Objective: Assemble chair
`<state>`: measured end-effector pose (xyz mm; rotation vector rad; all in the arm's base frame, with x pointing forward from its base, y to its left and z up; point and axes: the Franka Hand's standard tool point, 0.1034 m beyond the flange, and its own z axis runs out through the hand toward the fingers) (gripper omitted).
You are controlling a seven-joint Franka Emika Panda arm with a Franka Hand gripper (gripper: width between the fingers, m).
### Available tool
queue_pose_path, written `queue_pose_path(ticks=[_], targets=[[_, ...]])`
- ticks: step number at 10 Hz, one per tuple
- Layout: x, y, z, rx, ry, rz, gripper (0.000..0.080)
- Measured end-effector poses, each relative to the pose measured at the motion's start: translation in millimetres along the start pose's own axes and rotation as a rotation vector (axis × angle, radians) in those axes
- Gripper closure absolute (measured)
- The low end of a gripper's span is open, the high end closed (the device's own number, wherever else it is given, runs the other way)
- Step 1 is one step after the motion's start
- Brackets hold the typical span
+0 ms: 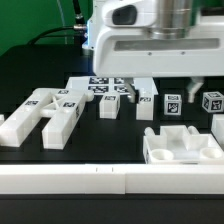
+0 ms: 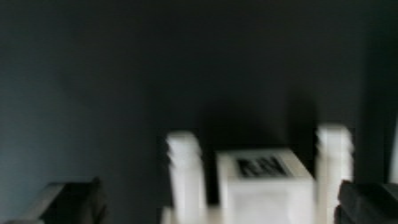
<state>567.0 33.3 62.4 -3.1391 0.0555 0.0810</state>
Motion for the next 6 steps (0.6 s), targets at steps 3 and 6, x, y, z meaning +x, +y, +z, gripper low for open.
queue_pose_path(ticks=[3, 6], targets=[[-7.8, 5.5, 4.7, -0.006, -0.037, 0.003, 0.0151], [-15.5, 7.1, 5.9, -0.012, -0.140, 0.005, 0.0151]])
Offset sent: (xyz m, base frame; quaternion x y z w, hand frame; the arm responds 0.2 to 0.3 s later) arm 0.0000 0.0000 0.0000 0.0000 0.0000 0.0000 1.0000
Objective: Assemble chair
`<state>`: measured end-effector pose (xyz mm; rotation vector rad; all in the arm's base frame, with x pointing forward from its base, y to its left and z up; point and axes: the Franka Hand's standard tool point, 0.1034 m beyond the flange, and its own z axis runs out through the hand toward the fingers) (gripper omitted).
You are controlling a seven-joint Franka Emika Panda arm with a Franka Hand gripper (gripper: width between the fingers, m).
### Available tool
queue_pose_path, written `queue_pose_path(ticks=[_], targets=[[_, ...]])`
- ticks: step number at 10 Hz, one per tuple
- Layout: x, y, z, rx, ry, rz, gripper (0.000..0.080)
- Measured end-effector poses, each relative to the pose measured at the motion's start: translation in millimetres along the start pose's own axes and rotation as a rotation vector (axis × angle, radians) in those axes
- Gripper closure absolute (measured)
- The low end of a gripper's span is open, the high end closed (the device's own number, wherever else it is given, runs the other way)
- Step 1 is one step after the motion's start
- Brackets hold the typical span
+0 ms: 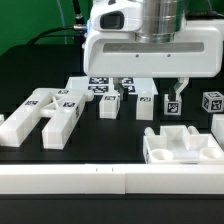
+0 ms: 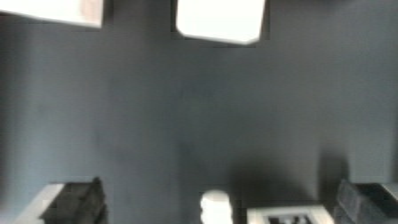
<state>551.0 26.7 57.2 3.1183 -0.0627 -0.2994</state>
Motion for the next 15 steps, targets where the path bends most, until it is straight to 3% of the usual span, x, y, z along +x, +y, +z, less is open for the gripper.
queue_pose_path(ticks=[3, 7, 8, 11, 15], targets=[[-20.2, 1.0, 9.1, -0.006, -0.201, -0.013, 0.0151], [-30.8, 1.8, 14.3, -0.017, -0.503, -0.031, 0.0151], [-26.7, 2.7, 18.3, -0.019, -0.547, -0.033, 0.0151], [-39.8, 2.3, 29.0, -0.034, -0.766, -0.033, 0.0151], [-38.1, -2.4, 46.7, -0.040, -0.769, -0.039, 0.0151]])
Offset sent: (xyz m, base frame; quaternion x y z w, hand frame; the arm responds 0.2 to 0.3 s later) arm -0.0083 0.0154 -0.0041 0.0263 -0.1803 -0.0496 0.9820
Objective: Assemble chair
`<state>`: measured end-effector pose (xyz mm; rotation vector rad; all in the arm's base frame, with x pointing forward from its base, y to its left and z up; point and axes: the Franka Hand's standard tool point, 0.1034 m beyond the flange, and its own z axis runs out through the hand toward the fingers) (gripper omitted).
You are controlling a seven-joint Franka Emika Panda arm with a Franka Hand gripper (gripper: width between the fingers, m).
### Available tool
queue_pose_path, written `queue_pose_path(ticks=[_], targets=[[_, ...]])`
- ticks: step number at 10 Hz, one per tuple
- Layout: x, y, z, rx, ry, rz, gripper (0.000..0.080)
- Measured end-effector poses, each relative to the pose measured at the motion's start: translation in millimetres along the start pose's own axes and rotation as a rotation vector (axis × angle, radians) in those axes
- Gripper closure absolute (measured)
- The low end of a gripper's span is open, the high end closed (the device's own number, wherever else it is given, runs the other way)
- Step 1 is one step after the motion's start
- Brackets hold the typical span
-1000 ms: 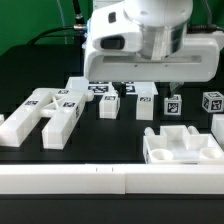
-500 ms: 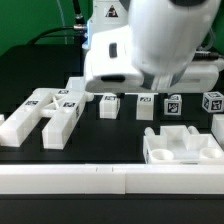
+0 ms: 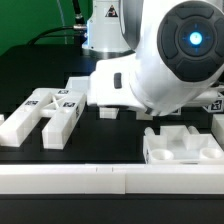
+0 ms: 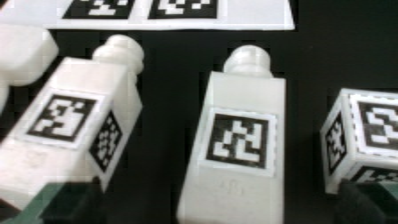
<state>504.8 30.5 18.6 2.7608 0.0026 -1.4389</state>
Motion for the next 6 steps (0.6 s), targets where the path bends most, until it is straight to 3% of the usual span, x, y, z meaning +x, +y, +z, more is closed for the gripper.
queue_pose_path(ticks=[4, 5, 6], targets=[[7.9, -0.3, 11.0, -0.001, 0.008, -0.001, 0.0151], [8.0, -0.2, 11.0, -0.001, 0.008, -0.001, 0.0190], [8.0, -0.2, 11.0, -0.001, 0.008, -0.001, 0.0327]])
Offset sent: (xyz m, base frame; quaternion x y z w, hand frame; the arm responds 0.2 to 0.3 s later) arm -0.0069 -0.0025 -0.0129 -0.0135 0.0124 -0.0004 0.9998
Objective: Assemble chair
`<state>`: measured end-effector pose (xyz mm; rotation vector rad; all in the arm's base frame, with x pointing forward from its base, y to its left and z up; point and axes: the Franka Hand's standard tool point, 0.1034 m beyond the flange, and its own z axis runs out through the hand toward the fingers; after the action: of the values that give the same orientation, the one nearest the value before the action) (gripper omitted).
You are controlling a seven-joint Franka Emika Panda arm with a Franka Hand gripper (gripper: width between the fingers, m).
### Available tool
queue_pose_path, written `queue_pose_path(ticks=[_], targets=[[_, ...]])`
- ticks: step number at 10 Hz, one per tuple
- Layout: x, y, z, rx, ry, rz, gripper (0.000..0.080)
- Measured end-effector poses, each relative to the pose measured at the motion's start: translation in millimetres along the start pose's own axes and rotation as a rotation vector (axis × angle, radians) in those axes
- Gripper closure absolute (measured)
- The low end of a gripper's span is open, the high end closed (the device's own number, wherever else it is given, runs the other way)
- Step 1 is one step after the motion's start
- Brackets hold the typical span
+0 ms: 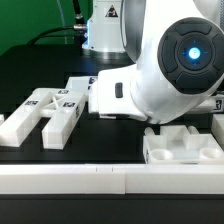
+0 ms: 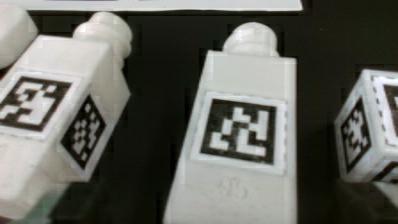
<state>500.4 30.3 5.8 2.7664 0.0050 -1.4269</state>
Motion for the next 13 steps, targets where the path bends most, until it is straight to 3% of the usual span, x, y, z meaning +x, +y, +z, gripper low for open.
queue_pose_path(ticks=[1, 6, 9, 11, 13], targets=[[0.0, 0.0, 0.0, 0.000, 0.000, 0.000, 0.0494], [-1.7, -1.1, -6.9, -0.001, 0.009, -0.005, 0.0492], [-29.6, -6.5, -48.2, 0.012, 0.006, 0.002, 0.0492], [-34.8, -6.5, -60.3, 0.012, 0.023, 0.000, 0.0492], [-30.1, -6.6, -61.7, 0.013, 0.057, 0.000, 0.0496]])
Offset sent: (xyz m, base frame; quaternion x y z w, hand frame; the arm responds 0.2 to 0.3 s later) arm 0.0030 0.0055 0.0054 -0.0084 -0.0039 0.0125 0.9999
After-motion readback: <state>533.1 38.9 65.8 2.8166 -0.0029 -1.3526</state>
